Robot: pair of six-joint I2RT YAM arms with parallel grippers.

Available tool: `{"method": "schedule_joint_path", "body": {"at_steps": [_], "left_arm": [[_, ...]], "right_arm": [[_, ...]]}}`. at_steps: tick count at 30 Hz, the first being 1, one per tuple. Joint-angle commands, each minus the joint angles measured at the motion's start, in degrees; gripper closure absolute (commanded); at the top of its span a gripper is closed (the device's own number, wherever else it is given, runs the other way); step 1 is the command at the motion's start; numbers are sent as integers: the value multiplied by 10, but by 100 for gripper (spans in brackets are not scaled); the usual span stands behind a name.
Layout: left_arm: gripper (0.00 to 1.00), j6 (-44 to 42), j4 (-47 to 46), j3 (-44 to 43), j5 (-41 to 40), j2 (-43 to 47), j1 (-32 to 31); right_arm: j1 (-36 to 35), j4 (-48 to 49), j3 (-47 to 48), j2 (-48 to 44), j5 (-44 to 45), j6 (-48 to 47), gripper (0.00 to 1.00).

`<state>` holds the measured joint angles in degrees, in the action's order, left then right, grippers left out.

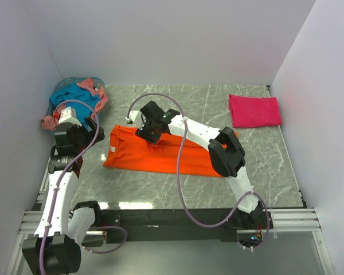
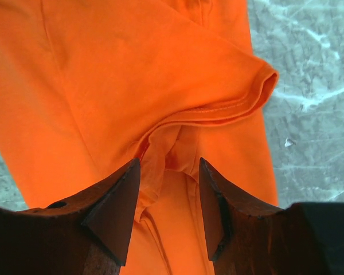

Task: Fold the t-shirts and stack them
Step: Fold the tshirt

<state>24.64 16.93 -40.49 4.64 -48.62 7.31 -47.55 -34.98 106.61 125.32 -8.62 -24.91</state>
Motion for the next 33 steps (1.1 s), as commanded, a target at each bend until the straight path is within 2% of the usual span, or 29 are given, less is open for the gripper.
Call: {"method": "schedule_joint_path", "body": {"at_steps": [1,20,23,24,26,29,30,33], "left_arm": [[15,-11,-34,-5,-3,3,2],[16,-8,-35,-5,11,3,5],[16,-8,-35,-6,12,4,4],[16,-9,-35,-5,12,4,5],[16,-8,-35,-6,13,3,5],[16,-9,-37,-6,13,2,5],[16,-9,-35,-5,13,2,4],[16,-8,-35,-5,12,2,5]], "right_arm": [[-4,-10,32,0,12,16,48],[-29,-22,16,24,39,32,48],[-28,-24,19,29,51,31,57],[-28,-20,19,29,52,31,65],[-28,-17,18,22,55,31,70],[-28,-21,23,17,61,28,84],[-26,-20,21,14,62,28,92],[-22,-9,8,-2,70,32,99]]}}
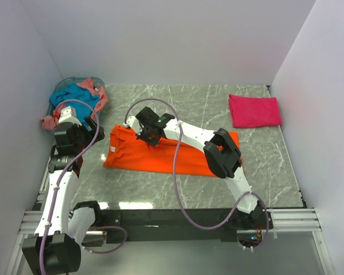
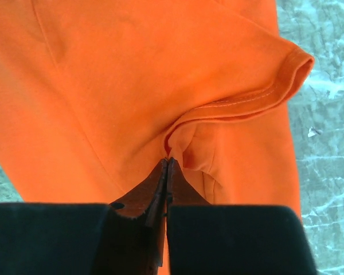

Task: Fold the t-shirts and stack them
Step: Fold the tshirt

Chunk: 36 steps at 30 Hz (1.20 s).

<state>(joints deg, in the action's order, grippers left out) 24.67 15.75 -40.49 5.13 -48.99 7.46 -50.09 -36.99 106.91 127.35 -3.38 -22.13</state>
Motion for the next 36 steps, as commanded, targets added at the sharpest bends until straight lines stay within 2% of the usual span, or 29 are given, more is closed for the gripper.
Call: {"method": "schedule_joint_path", "body": {"at_steps": [1,14,15,18,23,27,36], "left_arm": [[16,-9,-23,-5,8,6,4],[16,-9,-23,-6,6,8,4],[16,-9,-23,-5,6,8,5],[16,-8,-24,-6,6,7,5],[16,-8,-22,-5,5,8,5],[16,-9,-23,-5,6,8,5],[16,-9,-23,-5,8,8,6]], "right_arm": [[7,14,1,-29,26,6,99],[52,7,-26,-31,59,31,99],[53,9,-33,-35,60,31,94],[57,10,-39,-40,62,34,88],[68,2,-36,-41,64,45,84],[77,-25,-25,-37,40,52,71],[110,-35,-14,-61,-43,58,69]]}}
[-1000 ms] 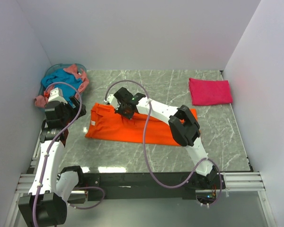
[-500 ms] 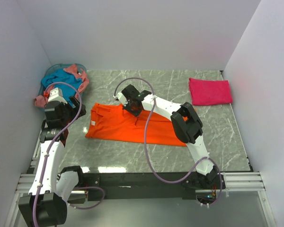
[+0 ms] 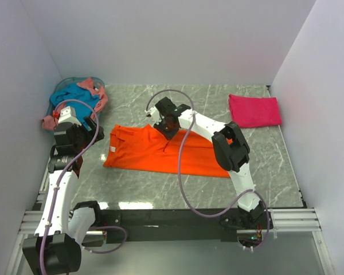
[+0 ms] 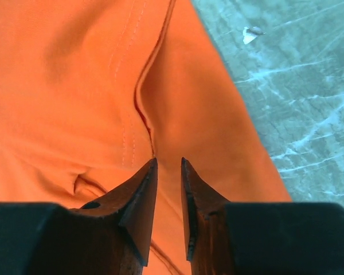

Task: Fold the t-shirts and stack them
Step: Fold the tshirt

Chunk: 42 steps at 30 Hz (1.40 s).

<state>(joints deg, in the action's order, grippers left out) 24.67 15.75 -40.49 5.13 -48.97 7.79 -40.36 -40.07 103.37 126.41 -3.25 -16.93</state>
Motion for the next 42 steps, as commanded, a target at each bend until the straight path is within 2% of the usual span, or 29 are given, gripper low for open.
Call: {"method": "schedule_joint_path", "body": {"at_steps": [1,3,6,11,15,19,22,31,42], "left_arm": [[16,-9,-23,-6,9,8,4],[16,-8,-23,-5,9,7,4],[16,-10,-23,-6,8,7,4],[16,-9,-22,-5,7,8,4],[16,-12,-20,-5,1,9,3],[16,-10,-23,-5,8,5,5],[16,-10,-24,-6,15,-2,6],[16,-12,-21,-6,10,-8,6],[16,-15,-17,-7,-4,-12,6]], "right_arm": [[14,-2,24,-56,-59,4,70],[18,-7,42,-58,-118,-10,76],[24,-1,70,-43,-191,7,79],[47,-19,203,46,-286,98,72],[48,-21,233,83,-258,105,72],[59,6,171,55,-238,103,72],[61,3,175,58,-249,100,72],[60,26,243,142,-266,196,64],[69,98,285,190,-259,276,57]]}}
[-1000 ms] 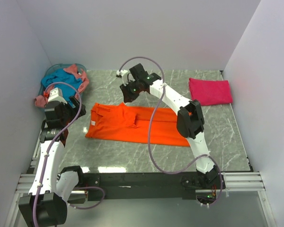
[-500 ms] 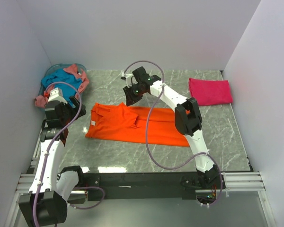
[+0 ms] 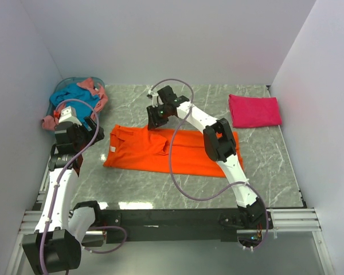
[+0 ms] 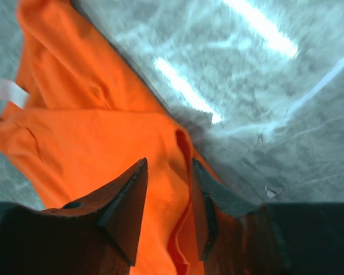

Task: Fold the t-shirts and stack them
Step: Fold the tshirt

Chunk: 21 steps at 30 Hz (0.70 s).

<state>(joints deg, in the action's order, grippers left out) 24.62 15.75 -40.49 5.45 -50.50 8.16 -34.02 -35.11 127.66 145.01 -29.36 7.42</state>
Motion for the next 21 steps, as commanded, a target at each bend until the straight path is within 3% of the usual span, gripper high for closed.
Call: {"method": "schedule_joint_path", "body": {"at_steps": [1,16,21], "left_arm": [[16,-13,-17,-7,-8,2,3],[17,-14,-17,-9,-9,-6,3],[17,-14,-15,-10,-8,-6,4]], "right_arm": [[5,51,46,6,3,36,55],[11,47,73,52,-40,47,55],[11,53,67,48,-39,41,64]]}}
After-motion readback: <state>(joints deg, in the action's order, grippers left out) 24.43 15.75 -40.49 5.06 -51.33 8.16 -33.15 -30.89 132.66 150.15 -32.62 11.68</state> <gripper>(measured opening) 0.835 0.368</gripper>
